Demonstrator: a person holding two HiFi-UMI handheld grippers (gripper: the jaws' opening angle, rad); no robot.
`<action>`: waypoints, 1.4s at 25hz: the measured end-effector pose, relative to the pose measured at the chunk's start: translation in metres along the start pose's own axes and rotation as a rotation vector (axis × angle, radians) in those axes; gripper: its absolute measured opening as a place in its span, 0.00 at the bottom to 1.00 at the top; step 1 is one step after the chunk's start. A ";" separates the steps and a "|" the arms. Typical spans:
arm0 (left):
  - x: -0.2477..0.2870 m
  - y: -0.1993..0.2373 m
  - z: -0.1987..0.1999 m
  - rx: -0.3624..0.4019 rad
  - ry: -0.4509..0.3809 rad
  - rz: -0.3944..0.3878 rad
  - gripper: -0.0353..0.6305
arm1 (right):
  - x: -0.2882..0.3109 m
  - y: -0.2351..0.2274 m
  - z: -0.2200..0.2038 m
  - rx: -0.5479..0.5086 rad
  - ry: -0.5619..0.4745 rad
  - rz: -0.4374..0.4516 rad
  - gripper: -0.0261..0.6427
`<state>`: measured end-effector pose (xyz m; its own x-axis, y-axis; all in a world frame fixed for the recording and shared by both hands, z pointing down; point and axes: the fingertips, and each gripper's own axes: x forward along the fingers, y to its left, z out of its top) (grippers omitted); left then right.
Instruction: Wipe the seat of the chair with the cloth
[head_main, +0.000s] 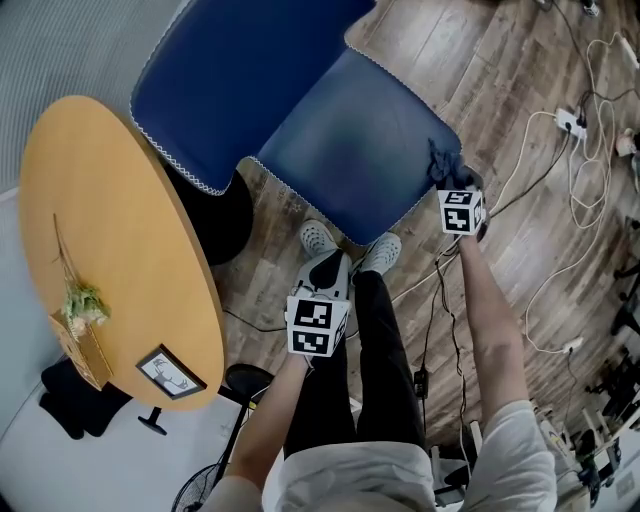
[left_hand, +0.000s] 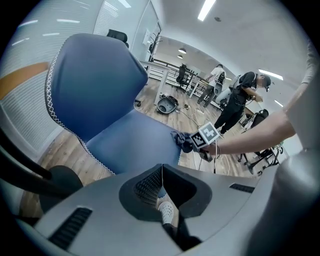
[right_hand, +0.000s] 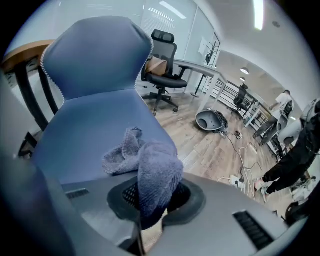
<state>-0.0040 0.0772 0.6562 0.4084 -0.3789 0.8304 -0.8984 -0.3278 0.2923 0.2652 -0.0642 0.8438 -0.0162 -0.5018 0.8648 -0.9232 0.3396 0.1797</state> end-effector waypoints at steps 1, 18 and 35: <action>-0.001 0.001 -0.001 -0.004 -0.005 0.003 0.09 | -0.004 0.008 -0.004 -0.007 -0.012 0.004 0.12; -0.032 -0.002 -0.029 0.060 -0.042 -0.028 0.09 | -0.083 0.109 -0.046 0.131 -0.038 0.126 0.12; -0.236 0.013 0.006 0.025 -0.201 -0.007 0.09 | -0.394 0.184 0.042 0.342 -0.260 0.150 0.13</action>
<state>-0.1113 0.1567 0.4610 0.4409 -0.5408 0.7164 -0.8921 -0.3519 0.2834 0.0853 0.1628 0.5162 -0.2153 -0.6653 0.7149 -0.9763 0.1637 -0.1417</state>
